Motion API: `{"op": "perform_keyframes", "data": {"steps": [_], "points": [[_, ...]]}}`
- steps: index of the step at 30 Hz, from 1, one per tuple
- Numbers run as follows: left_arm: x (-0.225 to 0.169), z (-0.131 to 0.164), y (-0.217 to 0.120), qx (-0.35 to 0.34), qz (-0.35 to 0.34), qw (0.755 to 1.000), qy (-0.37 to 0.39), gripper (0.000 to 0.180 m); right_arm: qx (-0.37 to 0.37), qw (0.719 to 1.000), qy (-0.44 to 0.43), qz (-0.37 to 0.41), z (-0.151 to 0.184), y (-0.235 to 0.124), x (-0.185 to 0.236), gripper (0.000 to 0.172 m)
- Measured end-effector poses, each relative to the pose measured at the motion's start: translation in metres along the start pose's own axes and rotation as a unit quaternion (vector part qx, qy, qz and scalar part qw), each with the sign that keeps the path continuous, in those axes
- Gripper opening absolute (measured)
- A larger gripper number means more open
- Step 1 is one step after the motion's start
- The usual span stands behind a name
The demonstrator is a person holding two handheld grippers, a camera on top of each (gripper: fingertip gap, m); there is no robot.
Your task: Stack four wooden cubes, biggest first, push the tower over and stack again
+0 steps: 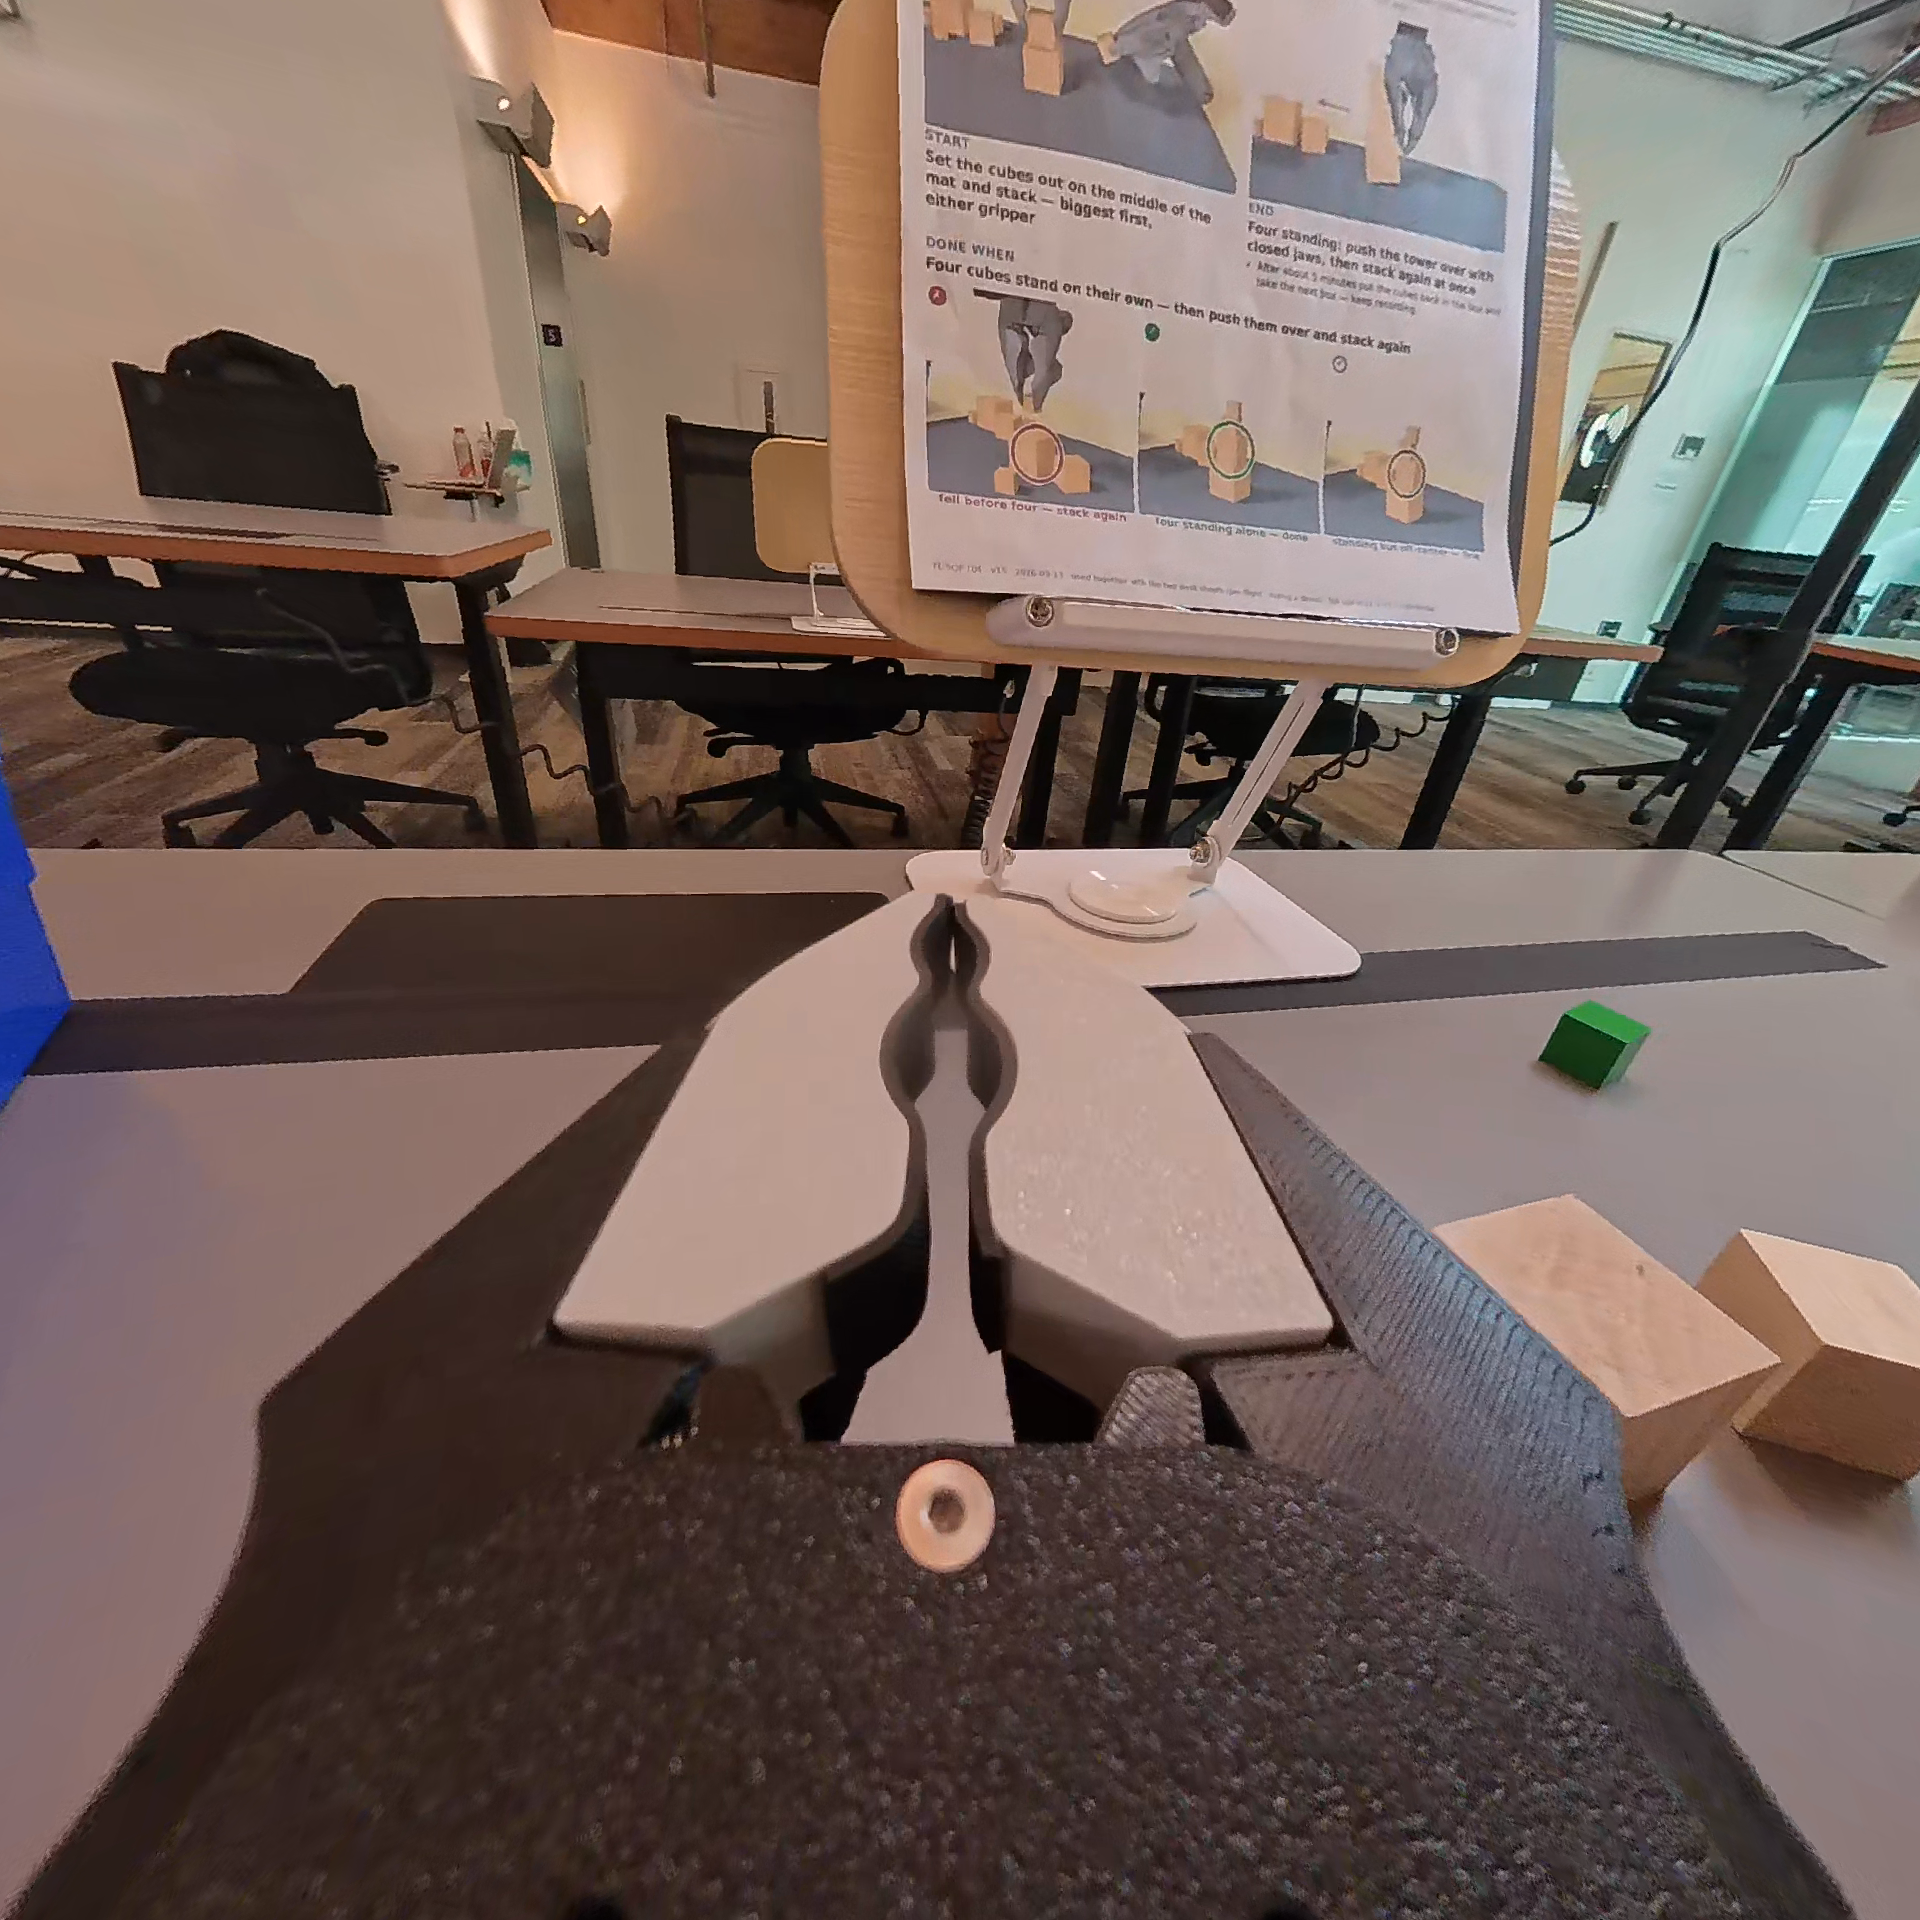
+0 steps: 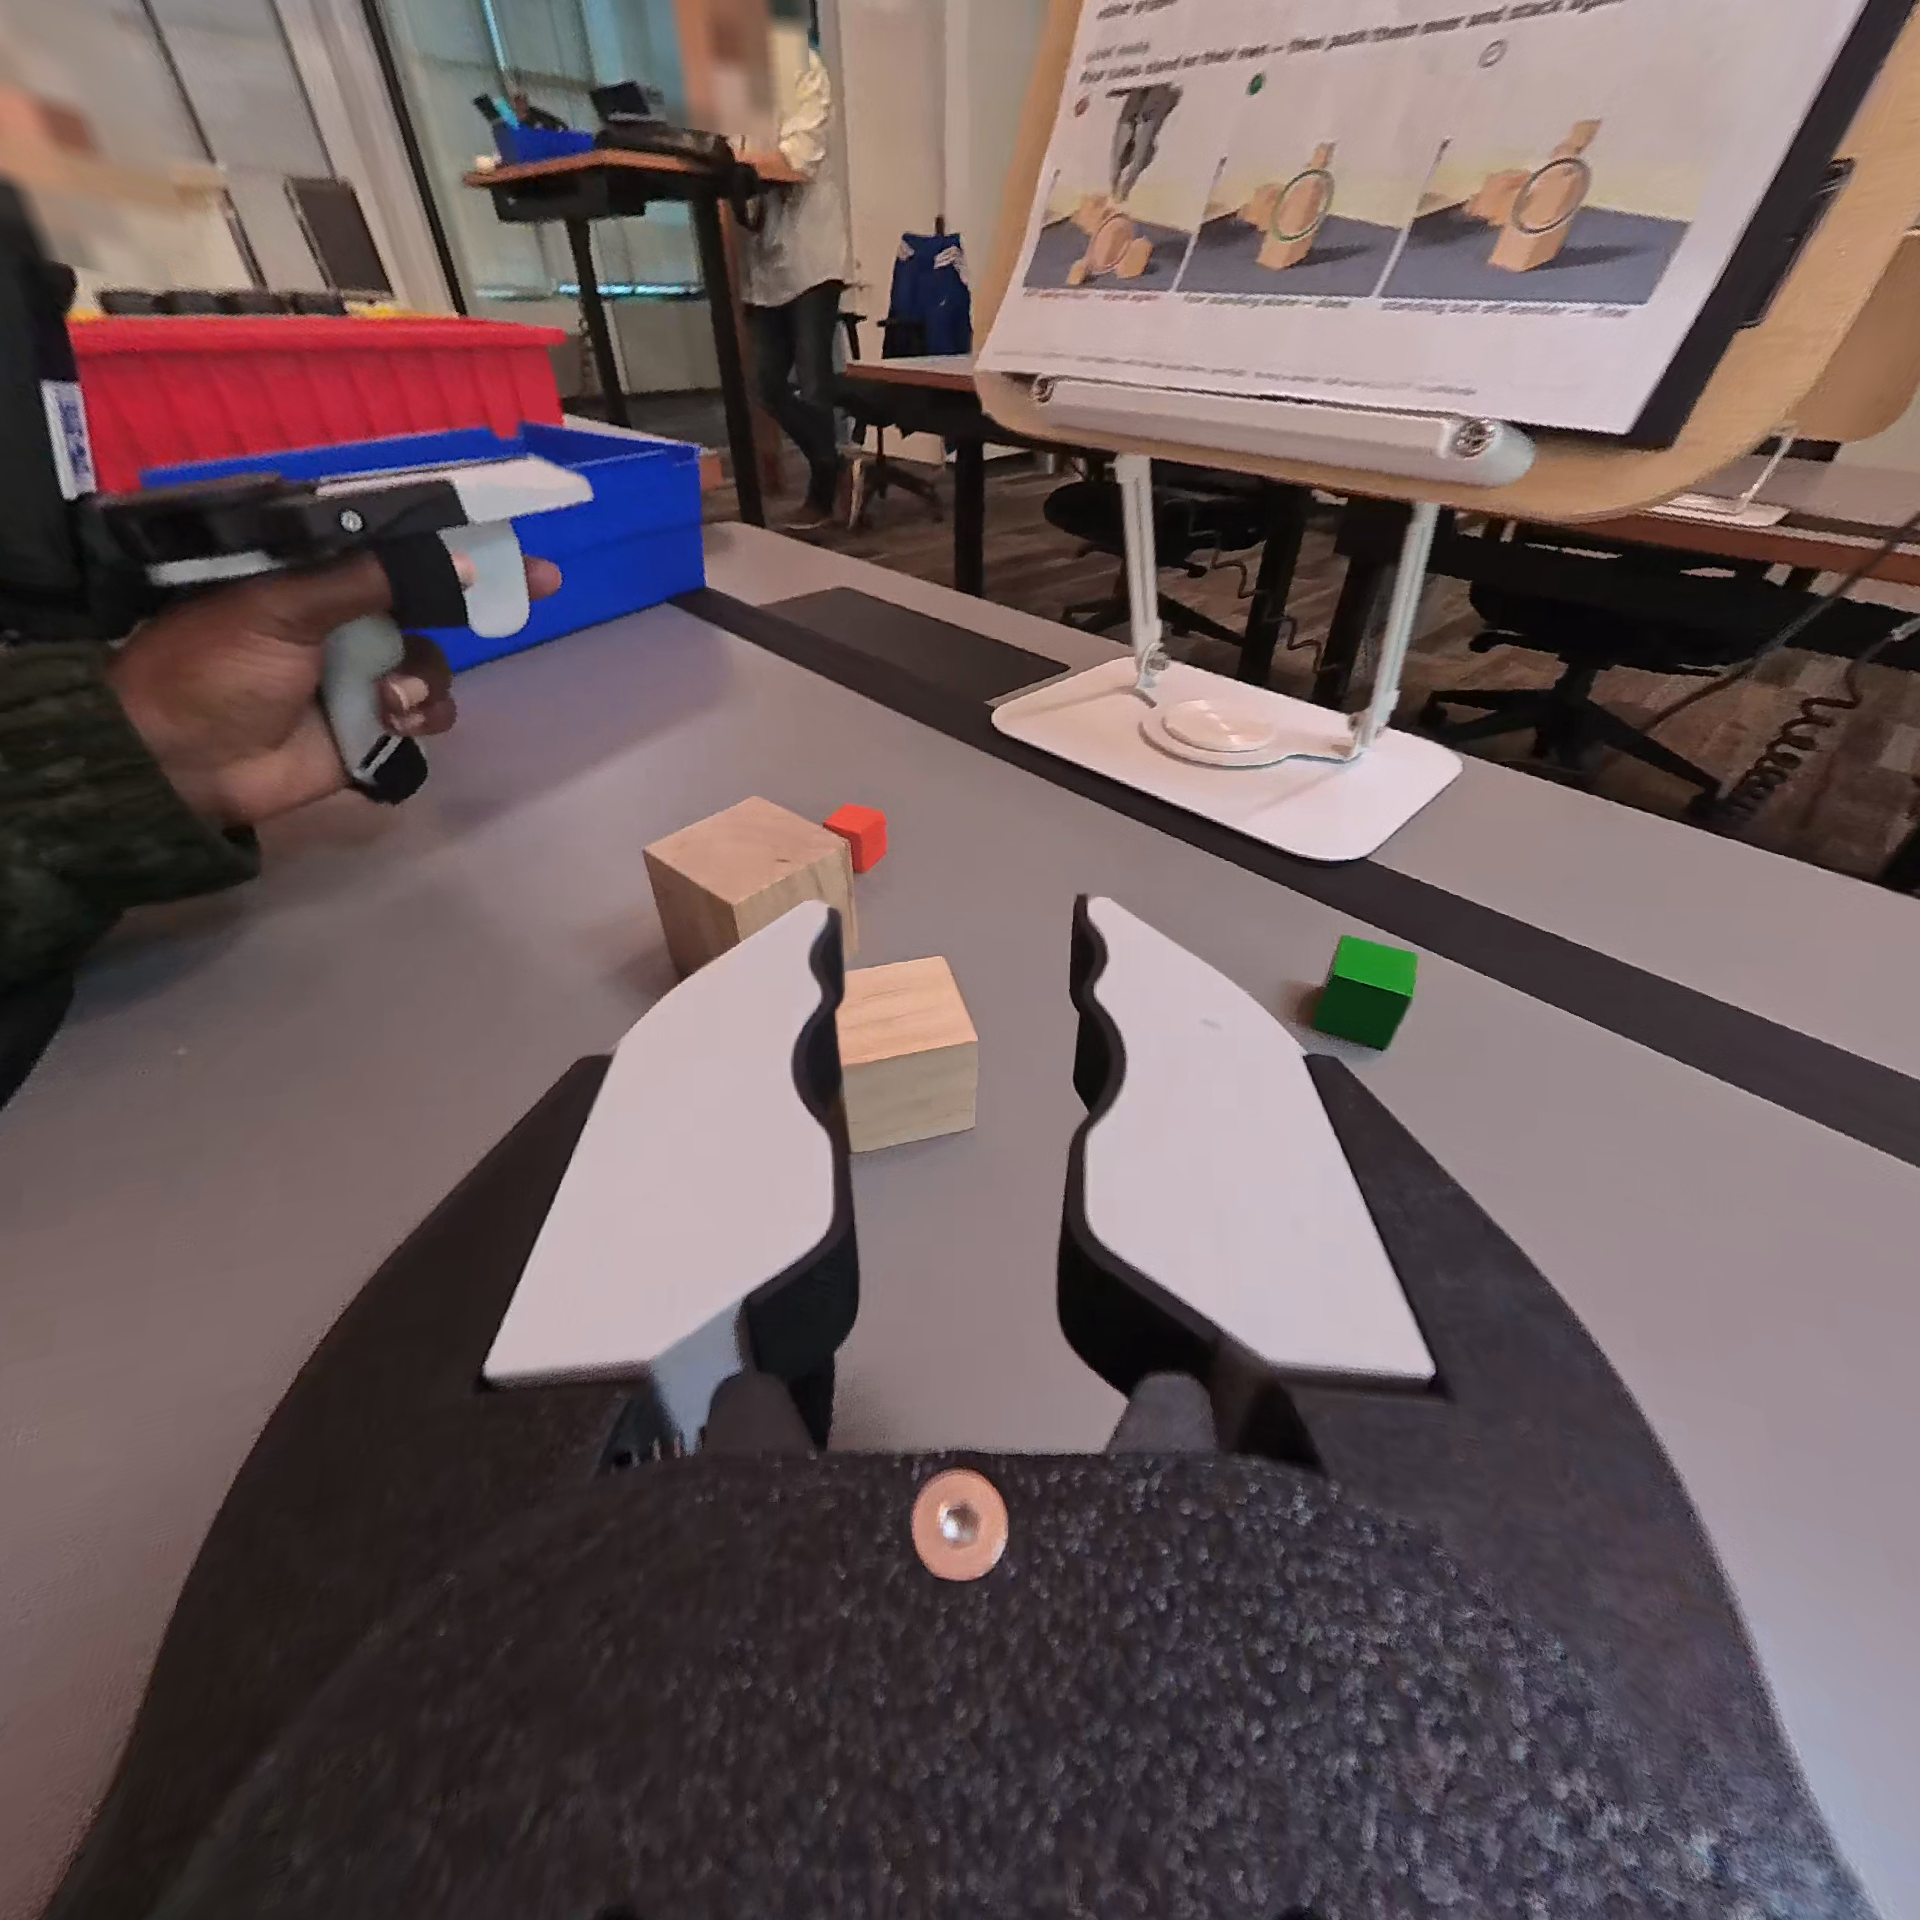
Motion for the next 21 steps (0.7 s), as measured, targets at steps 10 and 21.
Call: {"op": "perform_keyframes", "data": {"steps": [10, 21], "points": [[-0.008, -0.006, -0.005, 0.006, 0.025, 0.999, 0.029, 0.000, 0.084, 0.994, 0.000, -0.066, 0.009, 0.036, 0.005, 0.077], [-0.011, 0.004, -0.002, 0.020, 0.023, 0.997, 0.073, 0.000, 0.328, 0.900, -0.162, -0.237, -0.011, 0.150, 0.027, 0.088]]}}
Point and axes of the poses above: each gripper's, where its closed fingertips meet, y out along the fingers, z out of its underside, x = y × z across the jaws, the point moved 9 cm from there along -y, back along the fingers, and after that the axes turned 6 degrees about -z, right-handed, at the moved point
